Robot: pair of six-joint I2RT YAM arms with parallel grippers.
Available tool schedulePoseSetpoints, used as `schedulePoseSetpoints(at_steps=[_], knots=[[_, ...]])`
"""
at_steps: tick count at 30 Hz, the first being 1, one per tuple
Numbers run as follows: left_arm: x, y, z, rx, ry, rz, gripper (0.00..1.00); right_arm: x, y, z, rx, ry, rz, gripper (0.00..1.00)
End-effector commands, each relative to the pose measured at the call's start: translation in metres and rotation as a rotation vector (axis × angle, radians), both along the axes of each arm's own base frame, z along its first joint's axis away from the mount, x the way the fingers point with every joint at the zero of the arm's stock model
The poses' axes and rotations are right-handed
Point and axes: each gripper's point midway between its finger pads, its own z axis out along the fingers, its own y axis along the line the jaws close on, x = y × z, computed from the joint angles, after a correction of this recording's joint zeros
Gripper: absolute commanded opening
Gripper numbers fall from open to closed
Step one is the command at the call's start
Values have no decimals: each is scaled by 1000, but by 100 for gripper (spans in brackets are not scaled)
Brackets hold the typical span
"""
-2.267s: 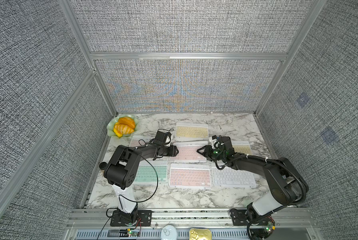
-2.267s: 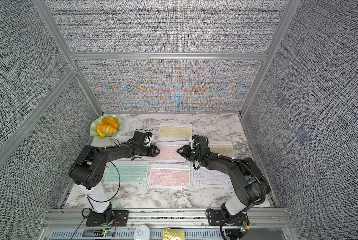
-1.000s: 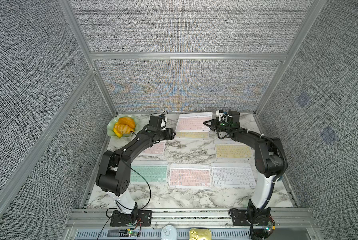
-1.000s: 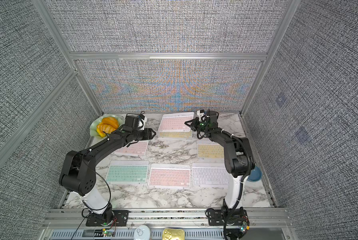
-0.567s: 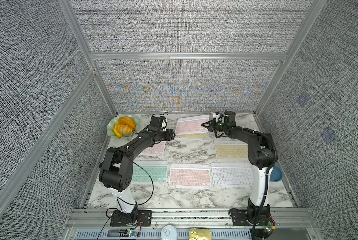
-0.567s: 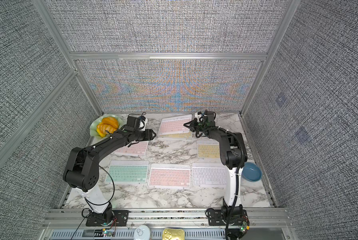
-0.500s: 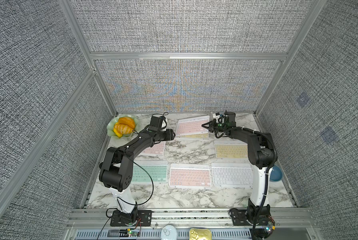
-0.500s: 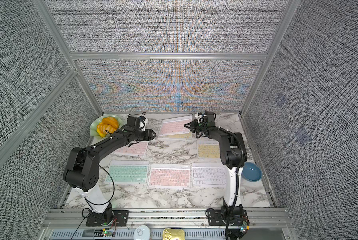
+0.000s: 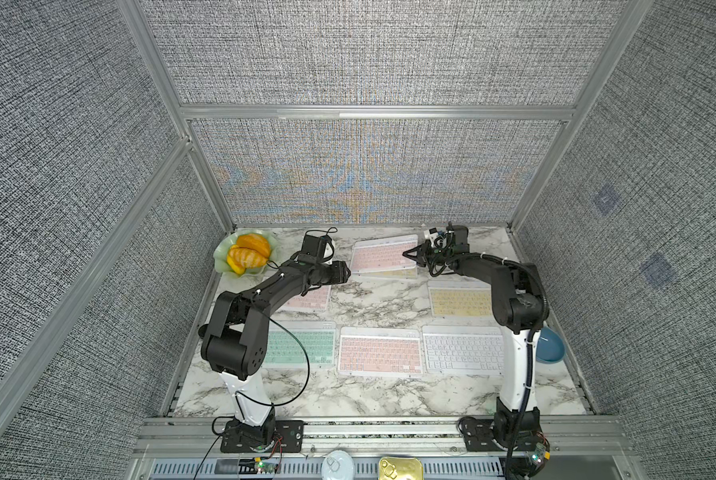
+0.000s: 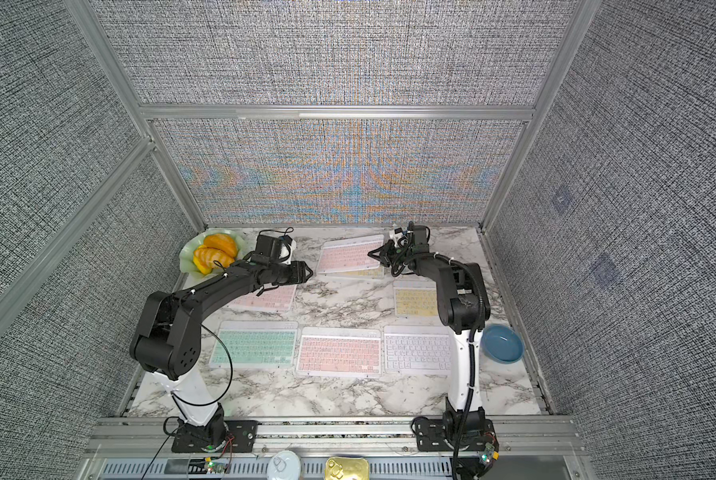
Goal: Stack the numeric keypads
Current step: Place the numeric keypad at the numeric keypad.
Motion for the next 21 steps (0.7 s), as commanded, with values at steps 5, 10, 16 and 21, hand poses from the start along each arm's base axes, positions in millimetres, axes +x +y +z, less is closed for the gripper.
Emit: schedulePoseSetpoints(at_steps=[5, 10, 16, 21], knots=[[2, -2, -1, -17, -9, -2, 64, 0, -5, -12, -46, 28, 0, 13], [2, -1, -2, -10, -9, -3, 64, 1, -8, -18, -58, 41, -13, 29], [2, -1, -4, -12, -7, -3, 64, 3, -13, -23, -89, 48, -25, 40], [1, -2, -6, -16, -1, -3, 64, 4, -18, -27, -149, 53, -30, 43]])
